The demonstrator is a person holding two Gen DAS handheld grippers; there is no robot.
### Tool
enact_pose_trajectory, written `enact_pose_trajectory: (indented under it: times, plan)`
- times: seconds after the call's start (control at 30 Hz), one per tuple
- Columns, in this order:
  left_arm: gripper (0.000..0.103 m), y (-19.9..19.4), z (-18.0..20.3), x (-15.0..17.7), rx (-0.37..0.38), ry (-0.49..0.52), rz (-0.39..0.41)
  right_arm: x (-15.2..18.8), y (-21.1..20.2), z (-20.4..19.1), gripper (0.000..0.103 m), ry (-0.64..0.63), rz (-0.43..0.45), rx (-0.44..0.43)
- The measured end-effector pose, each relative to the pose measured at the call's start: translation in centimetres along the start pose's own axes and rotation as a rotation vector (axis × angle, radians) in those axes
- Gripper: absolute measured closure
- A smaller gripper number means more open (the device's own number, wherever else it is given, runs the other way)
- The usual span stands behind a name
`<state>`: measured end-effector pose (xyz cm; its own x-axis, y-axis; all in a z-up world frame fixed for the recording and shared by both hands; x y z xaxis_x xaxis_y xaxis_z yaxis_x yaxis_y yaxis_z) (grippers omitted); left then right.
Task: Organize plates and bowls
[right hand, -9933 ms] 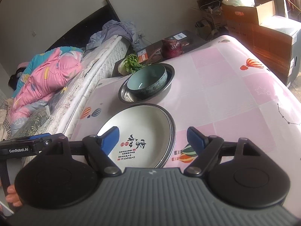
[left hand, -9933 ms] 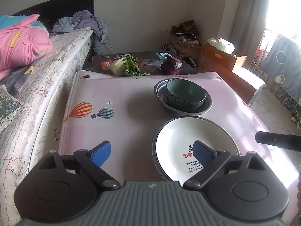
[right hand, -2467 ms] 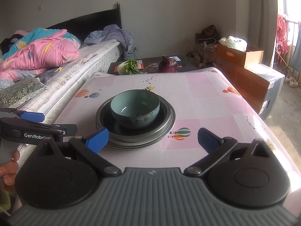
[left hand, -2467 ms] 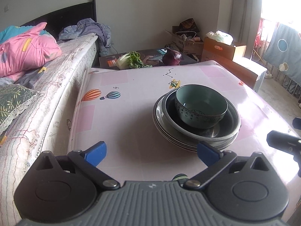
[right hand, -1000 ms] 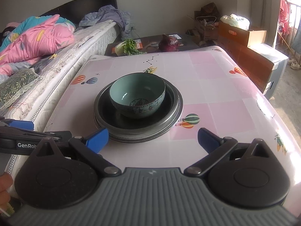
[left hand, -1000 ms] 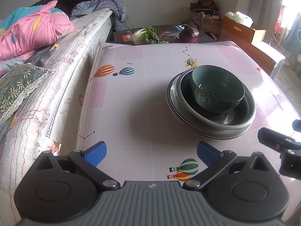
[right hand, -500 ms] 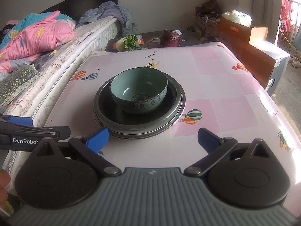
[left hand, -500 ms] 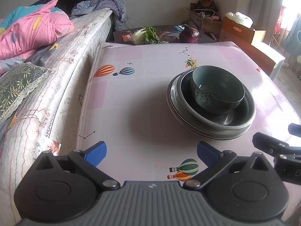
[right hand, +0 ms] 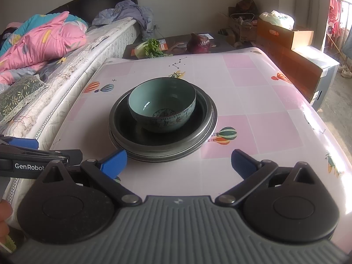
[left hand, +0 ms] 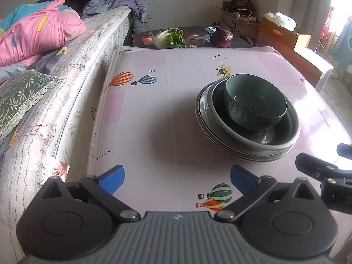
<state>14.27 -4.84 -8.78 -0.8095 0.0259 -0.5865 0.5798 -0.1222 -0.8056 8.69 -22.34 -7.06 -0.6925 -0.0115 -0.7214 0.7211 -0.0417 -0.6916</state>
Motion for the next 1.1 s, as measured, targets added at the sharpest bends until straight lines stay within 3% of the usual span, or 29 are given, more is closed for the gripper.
enact_pose_trajectory:
  times: [1.1]
  plan:
    - [0.0,0.47,-0.18,0.01,0.001,-0.005,-0.009,0.05,0.37,0.16,0.001,0.005,-0.008,0.0]
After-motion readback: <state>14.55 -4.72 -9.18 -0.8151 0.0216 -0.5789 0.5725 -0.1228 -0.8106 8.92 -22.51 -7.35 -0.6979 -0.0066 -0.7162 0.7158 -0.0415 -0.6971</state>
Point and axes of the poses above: each gripper's, at about its wrist camera, not at the fingertips, and y roughly the way its jaws point, z to its right, x to its underside, the point moved 9 cm from there along y, roughly the way its jaws point, and after that the axes turned 11 degrees about -y, right-handed, at the moved point
